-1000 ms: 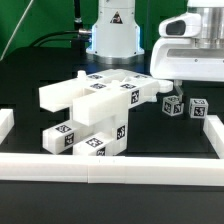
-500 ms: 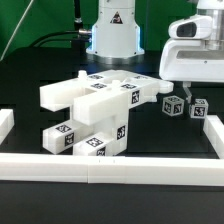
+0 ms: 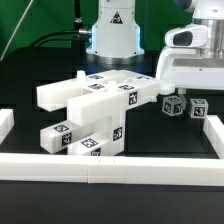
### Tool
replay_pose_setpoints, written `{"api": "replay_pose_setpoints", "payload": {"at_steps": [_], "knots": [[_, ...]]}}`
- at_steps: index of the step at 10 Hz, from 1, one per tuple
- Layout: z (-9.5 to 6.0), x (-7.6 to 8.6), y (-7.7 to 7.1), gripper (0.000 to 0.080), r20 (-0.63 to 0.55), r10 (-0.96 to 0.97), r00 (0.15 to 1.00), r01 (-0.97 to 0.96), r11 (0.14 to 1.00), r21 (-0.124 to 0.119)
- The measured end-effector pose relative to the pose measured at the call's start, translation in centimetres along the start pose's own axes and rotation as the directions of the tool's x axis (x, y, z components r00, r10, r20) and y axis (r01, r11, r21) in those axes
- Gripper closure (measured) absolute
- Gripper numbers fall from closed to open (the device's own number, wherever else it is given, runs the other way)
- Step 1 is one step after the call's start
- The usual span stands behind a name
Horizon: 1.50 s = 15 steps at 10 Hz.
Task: Assemble chair
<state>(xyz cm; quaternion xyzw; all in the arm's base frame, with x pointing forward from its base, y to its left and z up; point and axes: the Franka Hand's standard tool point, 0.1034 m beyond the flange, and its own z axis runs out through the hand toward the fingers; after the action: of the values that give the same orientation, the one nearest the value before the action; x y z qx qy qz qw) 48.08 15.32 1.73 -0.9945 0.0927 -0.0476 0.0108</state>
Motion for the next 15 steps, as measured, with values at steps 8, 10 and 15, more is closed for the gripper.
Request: {"api": "replay_pose_setpoints", "payload": {"at_steps": [8,10,15], "knots": [[0.6,-1.9,0.7,0.0159,0.015,0.024,1.000,-0.023,1.000,-0.014],[0.6,-1.8,1.0,0.0495,0.015,0.023,1.000,-0.022,1.000,-0.016],[-0.3,-1.0,1.1,0.0514,0.022,0.031,0.999,-0.031,0.999,-0.011]]}}
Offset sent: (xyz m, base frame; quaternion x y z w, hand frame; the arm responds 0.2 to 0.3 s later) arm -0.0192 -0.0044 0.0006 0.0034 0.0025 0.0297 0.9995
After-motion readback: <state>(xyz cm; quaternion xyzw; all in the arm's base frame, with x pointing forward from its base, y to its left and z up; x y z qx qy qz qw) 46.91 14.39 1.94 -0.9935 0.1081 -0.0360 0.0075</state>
